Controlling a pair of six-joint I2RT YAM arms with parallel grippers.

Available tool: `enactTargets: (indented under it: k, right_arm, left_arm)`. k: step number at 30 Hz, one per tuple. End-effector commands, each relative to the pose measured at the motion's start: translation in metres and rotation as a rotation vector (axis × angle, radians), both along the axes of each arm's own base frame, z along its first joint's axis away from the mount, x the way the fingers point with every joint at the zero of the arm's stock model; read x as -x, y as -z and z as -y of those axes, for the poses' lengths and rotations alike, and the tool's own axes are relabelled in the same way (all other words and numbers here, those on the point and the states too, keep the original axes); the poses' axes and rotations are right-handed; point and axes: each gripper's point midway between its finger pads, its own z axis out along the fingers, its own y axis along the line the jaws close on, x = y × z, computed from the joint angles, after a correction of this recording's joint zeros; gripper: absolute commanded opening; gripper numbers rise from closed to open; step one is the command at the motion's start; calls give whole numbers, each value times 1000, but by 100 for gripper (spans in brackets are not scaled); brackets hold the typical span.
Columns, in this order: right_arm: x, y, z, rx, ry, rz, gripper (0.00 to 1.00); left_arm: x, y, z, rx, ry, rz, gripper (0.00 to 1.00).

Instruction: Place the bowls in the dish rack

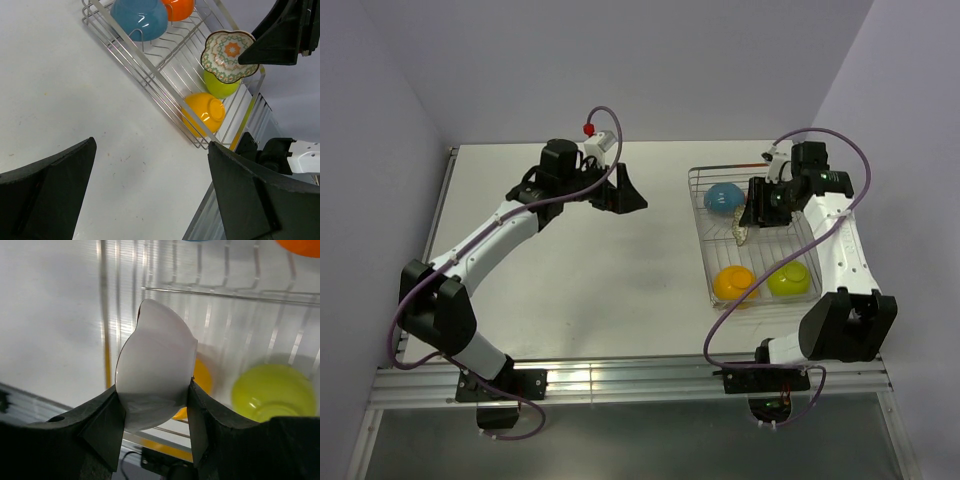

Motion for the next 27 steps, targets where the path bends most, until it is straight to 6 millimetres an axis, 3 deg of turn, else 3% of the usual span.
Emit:
enactTargets:
  k: [1, 15, 27]
  right_arm:
    - [0, -11, 38, 209, 50, 53, 0]
    - [-10, 41, 94, 471, 177, -61, 0]
    - [-21, 67, 106, 533, 192, -85, 0]
  left_arm:
    - [-2, -30, -5, 35, -5, 77, 99]
    - [-4, -30, -12, 30, -25, 79, 100]
    - [-5, -25, -19, 37, -33, 62, 99]
